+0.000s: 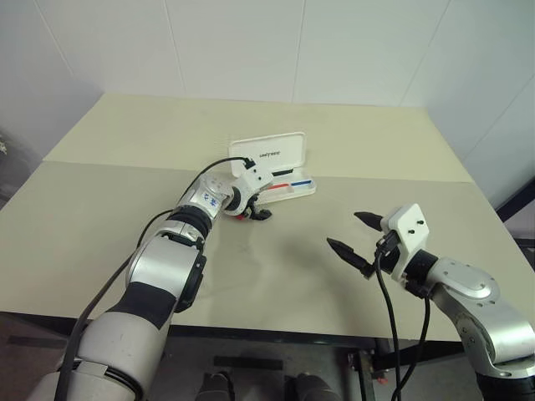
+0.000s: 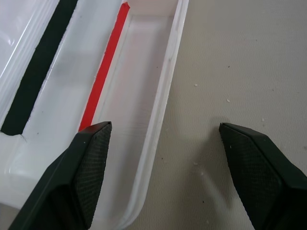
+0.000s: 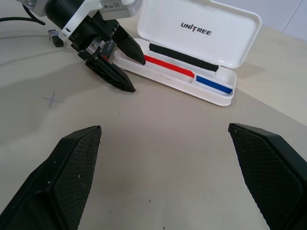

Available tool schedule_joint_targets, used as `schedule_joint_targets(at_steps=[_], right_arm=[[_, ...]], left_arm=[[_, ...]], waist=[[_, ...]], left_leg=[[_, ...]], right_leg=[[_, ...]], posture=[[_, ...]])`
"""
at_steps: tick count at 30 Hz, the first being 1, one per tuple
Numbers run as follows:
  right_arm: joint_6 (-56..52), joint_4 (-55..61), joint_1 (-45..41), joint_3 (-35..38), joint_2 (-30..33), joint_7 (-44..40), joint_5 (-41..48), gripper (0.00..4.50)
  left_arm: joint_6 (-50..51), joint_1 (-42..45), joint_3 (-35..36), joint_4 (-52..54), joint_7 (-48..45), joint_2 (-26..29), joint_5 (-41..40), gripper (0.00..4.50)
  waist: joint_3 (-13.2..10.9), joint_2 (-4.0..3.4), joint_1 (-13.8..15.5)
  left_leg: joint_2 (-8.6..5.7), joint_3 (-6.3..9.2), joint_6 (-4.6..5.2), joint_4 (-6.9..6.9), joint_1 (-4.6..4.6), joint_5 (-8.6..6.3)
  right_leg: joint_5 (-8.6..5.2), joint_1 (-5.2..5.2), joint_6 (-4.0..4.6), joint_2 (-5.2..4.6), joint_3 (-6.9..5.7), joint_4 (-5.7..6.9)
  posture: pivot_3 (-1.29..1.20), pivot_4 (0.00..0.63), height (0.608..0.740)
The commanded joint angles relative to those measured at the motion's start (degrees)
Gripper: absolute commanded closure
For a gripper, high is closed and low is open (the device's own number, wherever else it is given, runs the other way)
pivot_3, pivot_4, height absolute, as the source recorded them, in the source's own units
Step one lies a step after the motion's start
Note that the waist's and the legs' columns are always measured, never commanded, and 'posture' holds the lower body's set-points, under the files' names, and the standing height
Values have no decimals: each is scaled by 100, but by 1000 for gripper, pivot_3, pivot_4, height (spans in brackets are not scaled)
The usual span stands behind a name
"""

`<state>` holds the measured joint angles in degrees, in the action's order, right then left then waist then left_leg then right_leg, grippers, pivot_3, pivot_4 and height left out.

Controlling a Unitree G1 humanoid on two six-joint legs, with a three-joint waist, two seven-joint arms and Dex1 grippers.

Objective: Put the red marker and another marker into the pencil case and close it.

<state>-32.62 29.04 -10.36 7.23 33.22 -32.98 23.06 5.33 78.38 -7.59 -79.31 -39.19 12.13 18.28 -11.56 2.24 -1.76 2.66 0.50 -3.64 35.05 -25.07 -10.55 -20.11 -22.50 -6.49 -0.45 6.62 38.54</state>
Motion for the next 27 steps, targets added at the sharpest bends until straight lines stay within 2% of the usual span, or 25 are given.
schedule_joint_targets(at_steps=[1,9,21,27], right_arm=[[18,206,-37,112,87,26,36,0],[-19,244,-25,104,84,43,37,0],[-28,223,-41,104,79,43,20,0],[-3,170,-89,84,75,28,5,0]], left_arm=[[143,48,116,66,133,-5,-63,653],[330,7,187,54,121,-25,-25,653],[366,-19,203,57,92,-37,-17,4479],[353,-23,224,59,128,-22,-28,4479]], waist=[[0,0,-1],[0,0,-2],[0,-1,5],[0,-1,0]], left_leg=[[0,0,0,0,0,0],[0,0,0,0,1,0],[0,0,-1,-1,0,1],[0,0,-1,-1,2,0]], right_leg=[[0,0,0,0,0,1],[0,0,0,0,0,2],[0,1,-1,0,0,-1],[0,1,-1,0,1,0]], posture=[[0,150,740],[0,150,740],[0,150,740],[0,150,740]])
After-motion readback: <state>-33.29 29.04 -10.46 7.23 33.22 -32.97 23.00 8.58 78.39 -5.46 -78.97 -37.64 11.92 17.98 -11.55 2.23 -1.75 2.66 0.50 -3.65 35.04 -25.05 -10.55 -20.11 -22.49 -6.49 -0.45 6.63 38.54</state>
